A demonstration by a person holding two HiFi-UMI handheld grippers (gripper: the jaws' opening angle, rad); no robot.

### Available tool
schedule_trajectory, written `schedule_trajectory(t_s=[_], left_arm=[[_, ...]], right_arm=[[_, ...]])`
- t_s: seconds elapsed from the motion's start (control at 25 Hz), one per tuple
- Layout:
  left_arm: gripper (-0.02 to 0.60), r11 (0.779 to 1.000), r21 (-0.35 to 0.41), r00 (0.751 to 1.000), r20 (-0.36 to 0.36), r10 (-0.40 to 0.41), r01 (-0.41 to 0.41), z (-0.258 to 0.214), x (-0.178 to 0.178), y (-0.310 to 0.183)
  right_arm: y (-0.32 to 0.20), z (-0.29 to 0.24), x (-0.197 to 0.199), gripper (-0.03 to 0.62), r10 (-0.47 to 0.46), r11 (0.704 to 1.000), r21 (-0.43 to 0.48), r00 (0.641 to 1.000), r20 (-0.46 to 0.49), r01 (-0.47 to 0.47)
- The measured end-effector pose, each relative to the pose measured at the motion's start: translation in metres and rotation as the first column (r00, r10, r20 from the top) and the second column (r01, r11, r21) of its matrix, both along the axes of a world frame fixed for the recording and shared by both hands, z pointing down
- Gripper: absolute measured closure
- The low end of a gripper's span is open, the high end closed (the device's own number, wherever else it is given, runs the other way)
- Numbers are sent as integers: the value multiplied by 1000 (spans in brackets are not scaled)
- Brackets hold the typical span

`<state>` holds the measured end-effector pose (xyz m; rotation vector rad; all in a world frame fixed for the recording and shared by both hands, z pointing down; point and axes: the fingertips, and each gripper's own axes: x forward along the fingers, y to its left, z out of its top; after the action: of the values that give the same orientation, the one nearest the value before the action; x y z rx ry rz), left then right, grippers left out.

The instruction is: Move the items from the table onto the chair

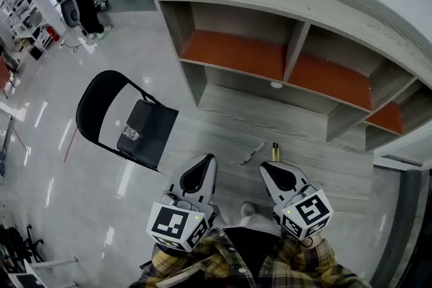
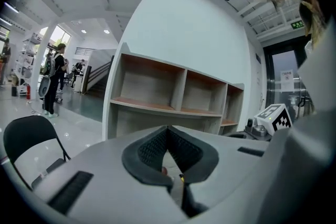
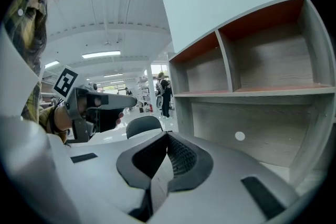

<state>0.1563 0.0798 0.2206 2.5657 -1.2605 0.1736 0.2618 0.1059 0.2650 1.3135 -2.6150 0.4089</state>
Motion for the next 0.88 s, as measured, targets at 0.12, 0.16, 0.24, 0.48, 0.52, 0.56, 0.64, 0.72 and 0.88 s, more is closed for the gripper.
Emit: schedule_trajectory(t_s=[0.12, 0.16, 0.24, 0.48, 0.52, 0.56, 0.64, 0.72, 0.88], left_arm=[[578, 996, -10, 996, 8, 93, -93, 2, -15, -35], [578, 992, -13, 992, 10, 124, -123, 2, -20, -47], [578, 984, -15, 984, 11, 180, -179, 1, -31, -68], [578, 937, -47, 937, 22, 348, -346, 10, -59, -108], [578, 925, -58, 926, 22, 378, -376, 13, -61, -110], [578, 912, -68, 914, 21, 406, -404, 17, -63, -112], [578, 890, -84, 893, 11, 451, -448, 23, -65, -114], [578, 877, -98, 882, -2, 472, -470, 29, -67, -117], [578, 862, -122, 869, -9, 495, -492, 39, -65, -116]], right_arm=[[-27, 4, -15, 576, 98, 995, -12, 995, -10, -98], [-37, 5, -20, 576, 131, 991, -15, 991, -15, -131], [-53, 6, -30, 576, 192, 981, -22, 981, -24, -193], [-88, 16, -59, 576, 362, 930, -60, 931, -41, -363], [-90, 20, -61, 576, 392, 916, -72, 919, -40, -394], [-91, 25, -62, 576, 422, 902, -87, 906, -40, -424], [-90, 35, -62, 576, 481, 868, -120, 876, -40, -482], [-85, 47, -62, 576, 525, 837, -157, 850, -42, -524], [-75, 69, -55, 576, 564, 796, -214, 822, -73, -566]])
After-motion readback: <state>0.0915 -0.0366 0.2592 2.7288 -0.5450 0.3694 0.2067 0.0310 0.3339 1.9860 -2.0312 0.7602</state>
